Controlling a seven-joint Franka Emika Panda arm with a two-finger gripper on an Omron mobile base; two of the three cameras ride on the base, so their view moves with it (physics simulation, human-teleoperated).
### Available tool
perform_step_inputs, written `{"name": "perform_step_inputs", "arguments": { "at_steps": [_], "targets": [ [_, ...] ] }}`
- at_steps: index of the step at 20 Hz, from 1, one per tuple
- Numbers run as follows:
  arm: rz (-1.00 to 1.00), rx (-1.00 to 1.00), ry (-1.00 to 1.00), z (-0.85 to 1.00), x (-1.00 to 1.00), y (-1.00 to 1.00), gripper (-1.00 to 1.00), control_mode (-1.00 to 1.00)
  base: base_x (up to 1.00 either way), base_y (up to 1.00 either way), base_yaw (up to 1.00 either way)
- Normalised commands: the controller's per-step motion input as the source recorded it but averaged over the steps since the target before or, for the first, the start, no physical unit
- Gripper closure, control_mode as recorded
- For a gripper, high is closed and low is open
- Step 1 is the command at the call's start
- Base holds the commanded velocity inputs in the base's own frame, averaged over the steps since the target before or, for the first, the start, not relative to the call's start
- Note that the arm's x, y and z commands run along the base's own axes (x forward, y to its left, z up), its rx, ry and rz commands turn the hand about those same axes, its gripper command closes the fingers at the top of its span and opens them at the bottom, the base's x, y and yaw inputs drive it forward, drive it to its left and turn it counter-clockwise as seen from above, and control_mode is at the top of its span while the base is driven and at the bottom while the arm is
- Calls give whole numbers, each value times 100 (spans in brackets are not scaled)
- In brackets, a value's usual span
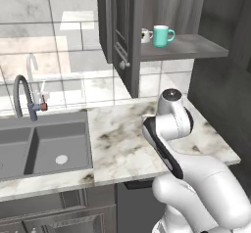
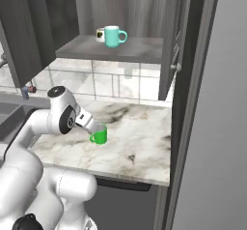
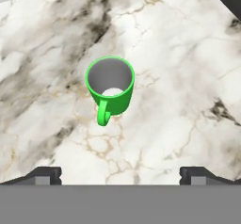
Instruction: Pick the mug on the counter and place it in the cabinet with the handle facing the right, like the mugs already inside.
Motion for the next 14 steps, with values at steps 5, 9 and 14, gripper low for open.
{"name": "perform_step_inputs", "arguments": {
  "at_steps": [5,9,14],
  "targets": [
    [-2,-3,-4,-27,0,0,-100,-100,0,0,0],
    [-3,-6,-5,-23,0,0,-100,-100,0,0,0],
    [-4,-7,-7,-17,3,0,-100,-100,0,0,0]
  ]
}}
